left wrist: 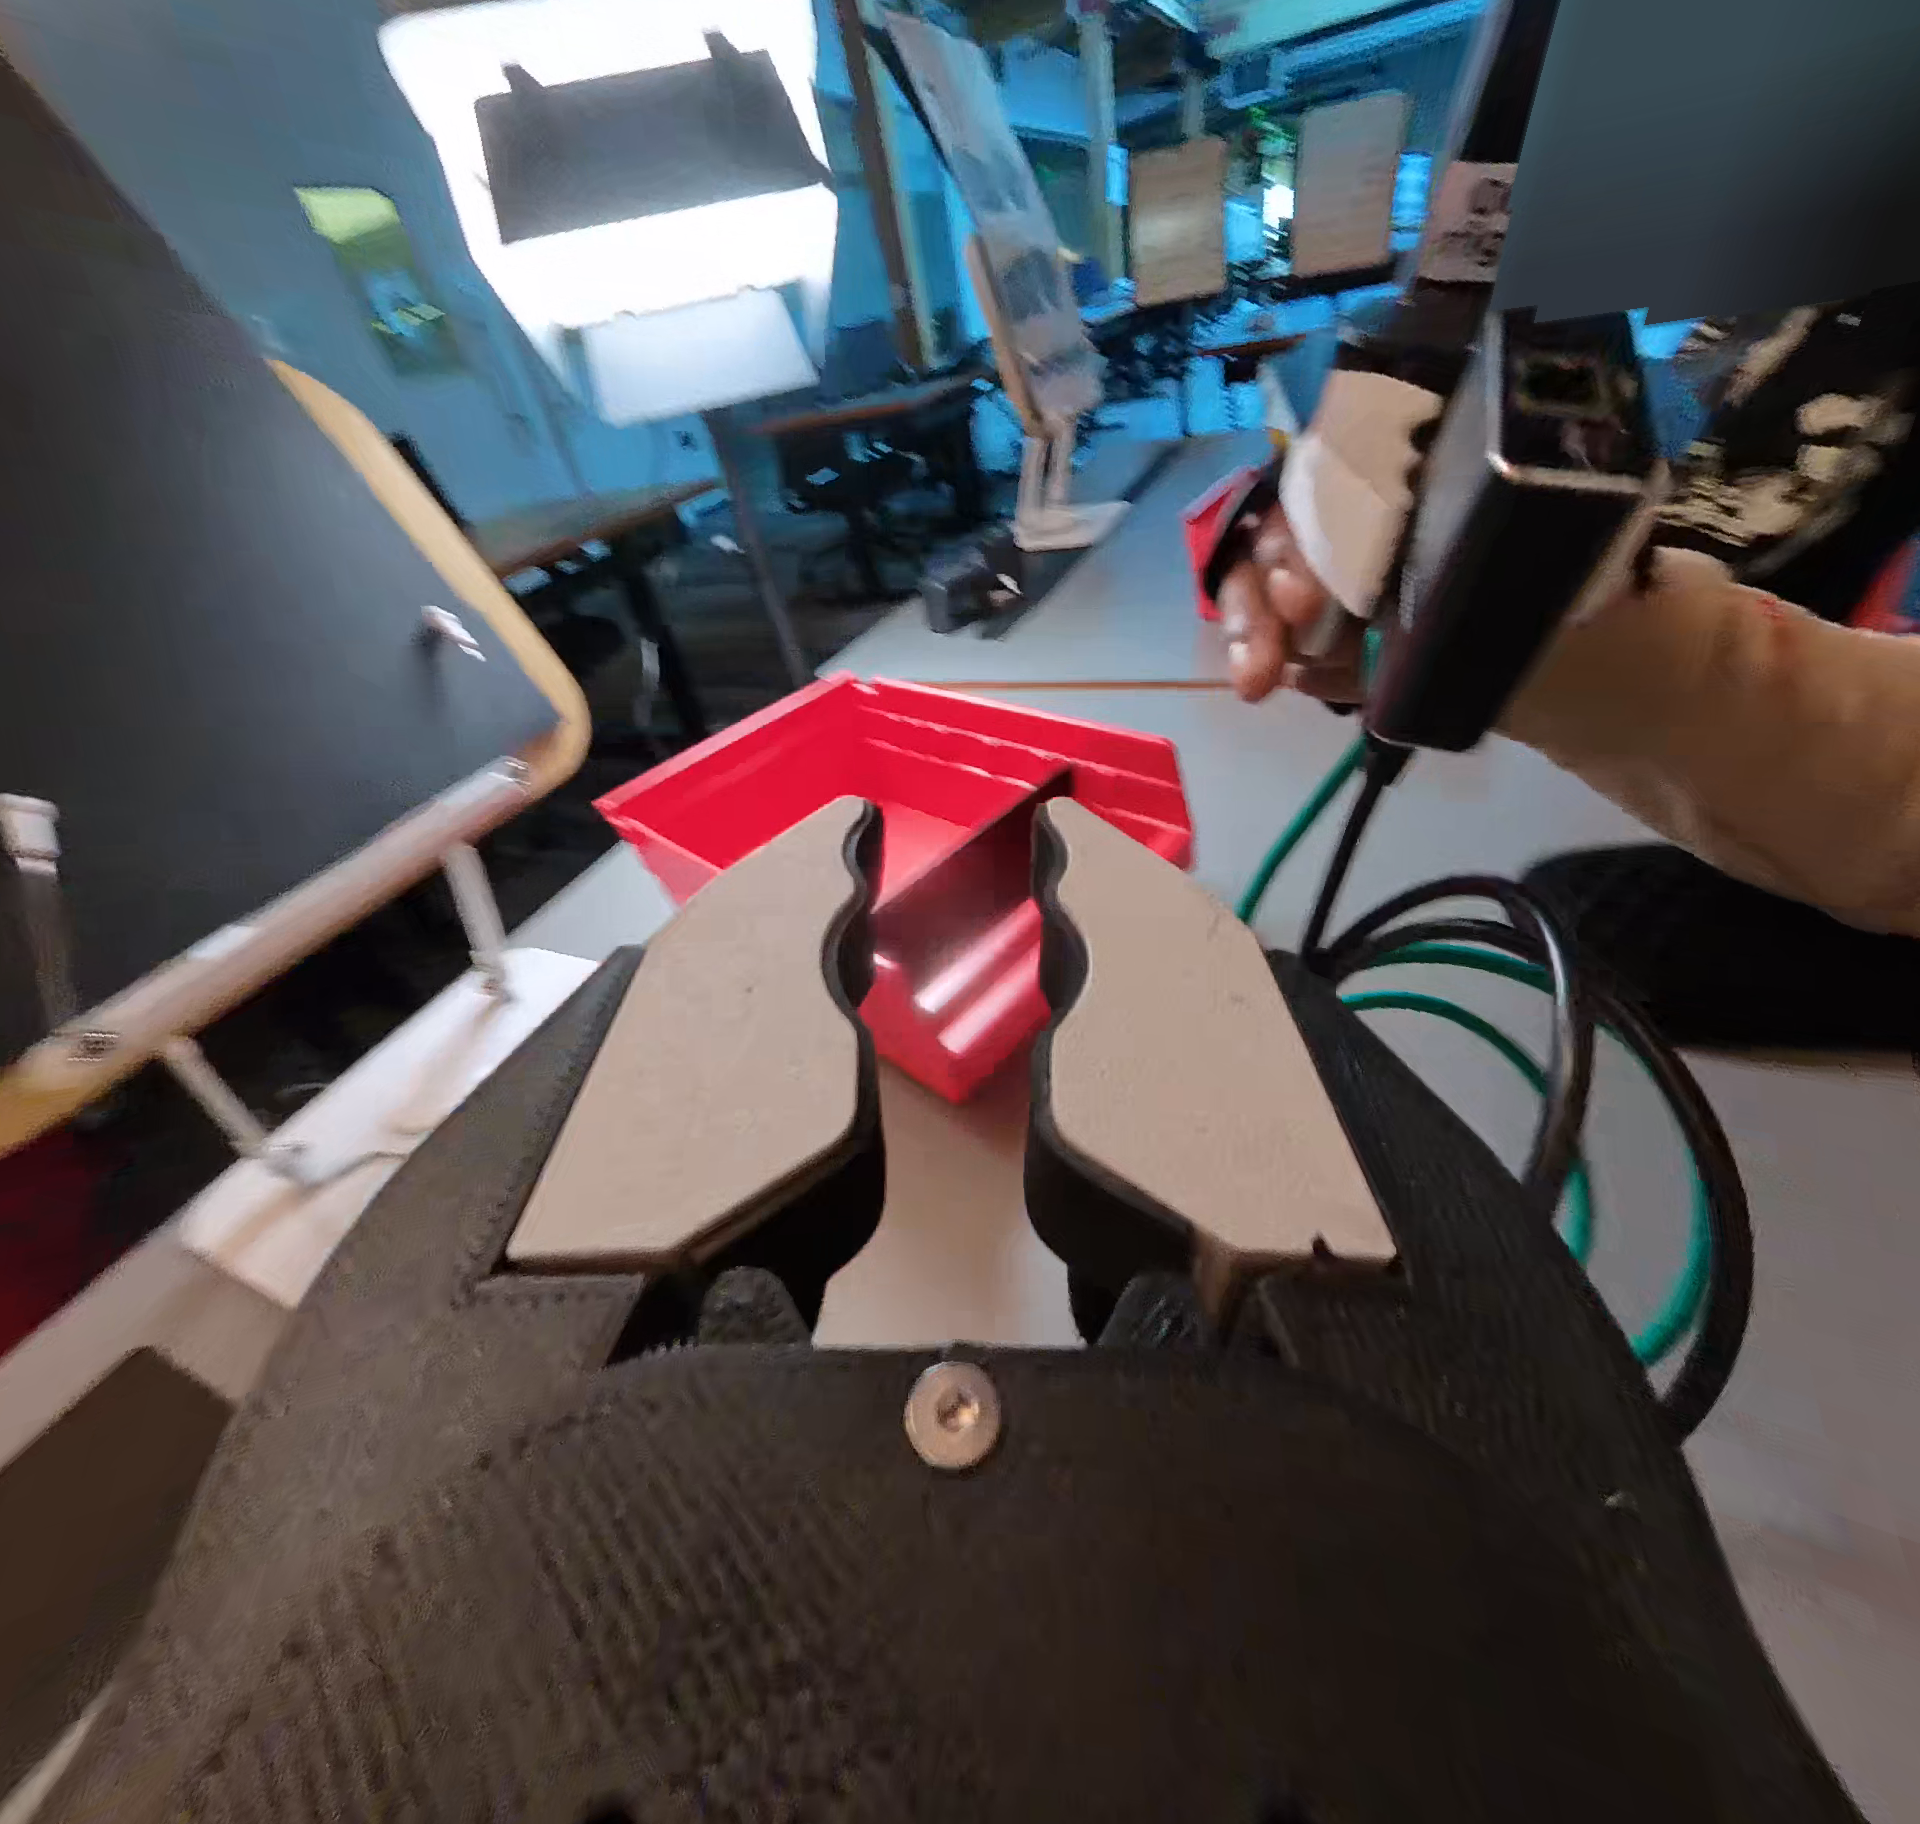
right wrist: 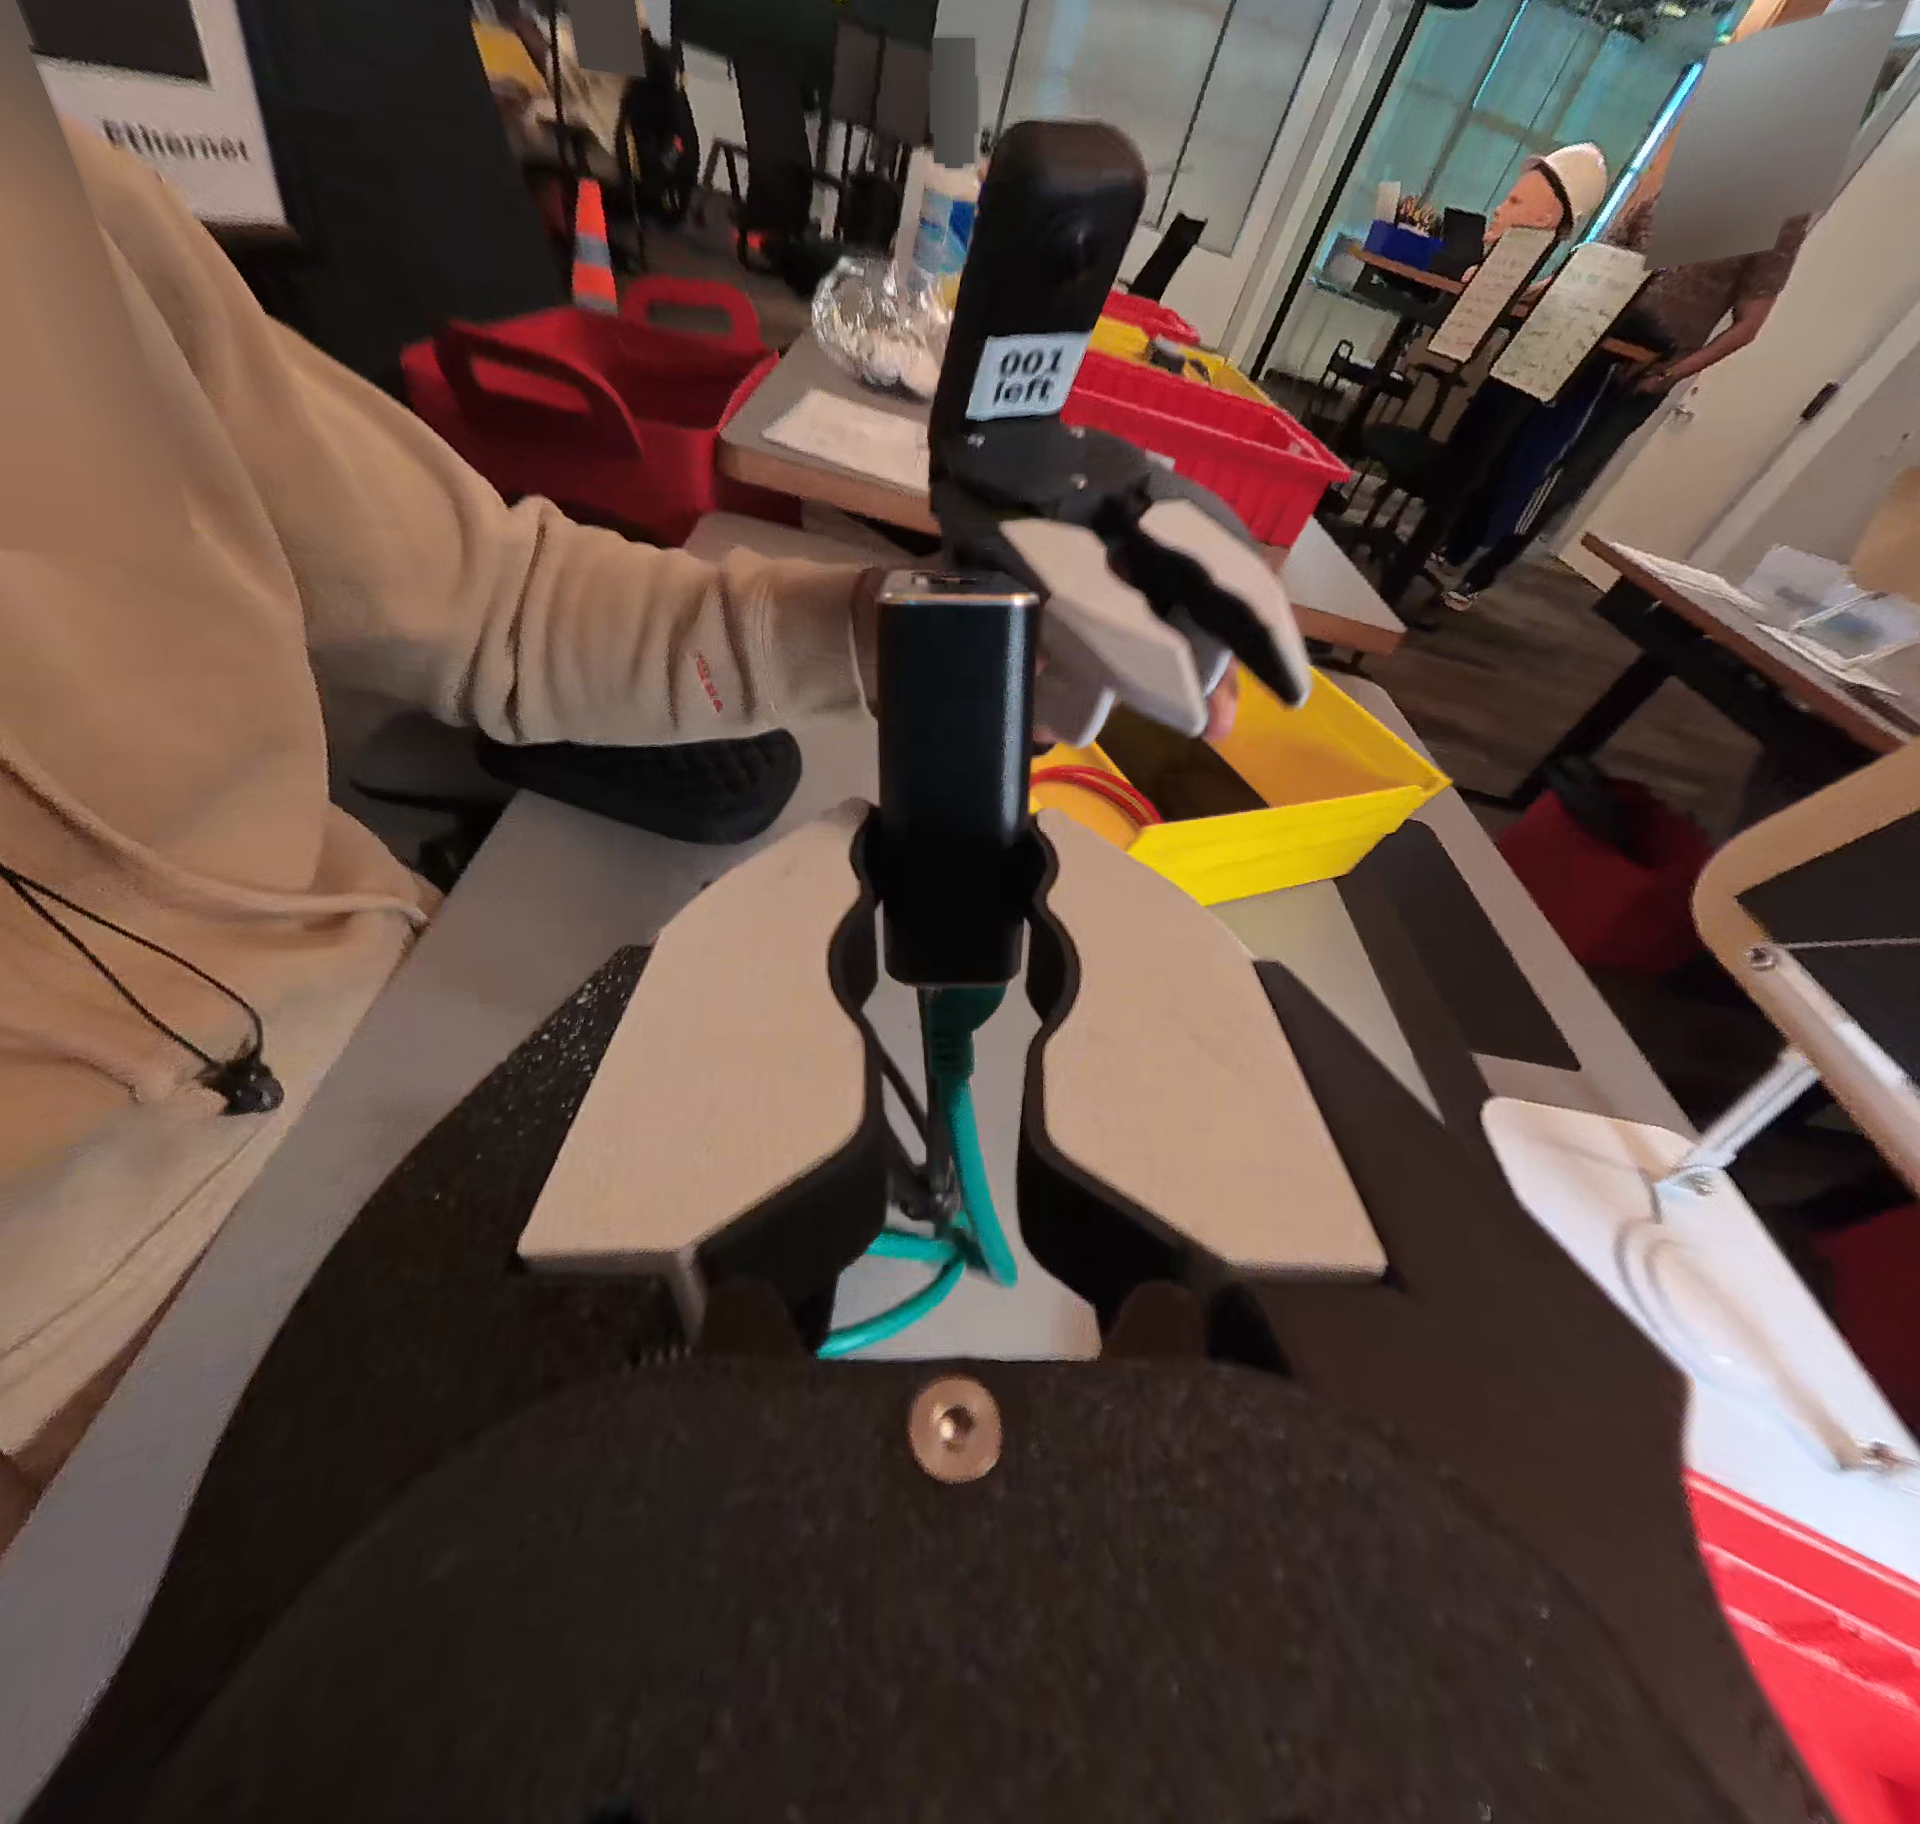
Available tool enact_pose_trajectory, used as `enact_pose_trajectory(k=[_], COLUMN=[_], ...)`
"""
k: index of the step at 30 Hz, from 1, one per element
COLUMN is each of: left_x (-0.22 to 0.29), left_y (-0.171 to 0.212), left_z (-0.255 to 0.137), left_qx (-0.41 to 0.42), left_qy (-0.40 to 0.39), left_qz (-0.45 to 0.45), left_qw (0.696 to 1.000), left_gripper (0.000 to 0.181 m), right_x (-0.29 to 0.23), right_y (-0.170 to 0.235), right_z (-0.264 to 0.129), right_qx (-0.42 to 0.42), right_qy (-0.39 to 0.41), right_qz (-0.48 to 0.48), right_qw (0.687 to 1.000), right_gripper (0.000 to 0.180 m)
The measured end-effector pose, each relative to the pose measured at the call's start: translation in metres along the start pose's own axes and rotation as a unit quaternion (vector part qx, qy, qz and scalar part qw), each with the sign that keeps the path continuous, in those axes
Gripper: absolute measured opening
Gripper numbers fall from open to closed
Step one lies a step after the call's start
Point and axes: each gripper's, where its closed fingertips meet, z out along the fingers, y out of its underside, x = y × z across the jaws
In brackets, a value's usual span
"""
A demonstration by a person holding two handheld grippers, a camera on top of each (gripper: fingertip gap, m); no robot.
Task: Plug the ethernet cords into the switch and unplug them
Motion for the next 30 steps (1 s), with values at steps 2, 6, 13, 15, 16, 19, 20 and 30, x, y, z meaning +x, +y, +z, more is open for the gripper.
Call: enact_pose_trajectory(k=[2,6,13,15,16,19,20,30], left_x=[-0.004,0.033,0.072,0.078,0.078,0.064,0.057,-0.020], left_y=[-0.019,-0.040,0.023,0.046,0.052,0.045,0.039,0.029], left_z=[-0.005,-0.011,0.006,0.013,0.015,0.020,0.020,0.006], left_qx=[0.024,0.022,-0.156,-0.200,-0.210,-0.190,-0.173,-0.047], left_qy=[-0.002,0.095,0.119,0.131,0.127,0.093,0.079,-0.017], left_qz=[0.002,0.002,0.115,0.137,0.146,0.116,0.096,-0.124], left_qw=[1.000,0.995,0.974,0.961,0.958,0.971,0.977,0.991], left_gripper=[0.028,0.036,0.048,0.032,0.025,0.025,0.025,0.025], right_x=[-0.002,0.010,0.009,0.005,0.007,0.027,0.038,-0.019], right_y=[-0.007,0.013,0.061,0.061,0.064,0.052,0.041,0.001], right_z=[0.001,0.006,0.035,0.040,0.040,0.037,0.035,0.113], right_qx=[-0.021,-0.136,-0.229,-0.225,-0.233,-0.194,-0.165,0.020], right_qy=[-0.007,0.027,0.007,0.001,0.010,0.074,0.110,0.010], right_qz=[-0.018,-0.061,-0.068,-0.071,-0.076,-0.077,-0.074,0.114], right_qw=[1.000,0.988,0.971,0.972,0.969,0.975,0.977,0.993], right_gripper=[0.024,0.024,0.024,0.024,0.024,0.029,0.033,0.040])
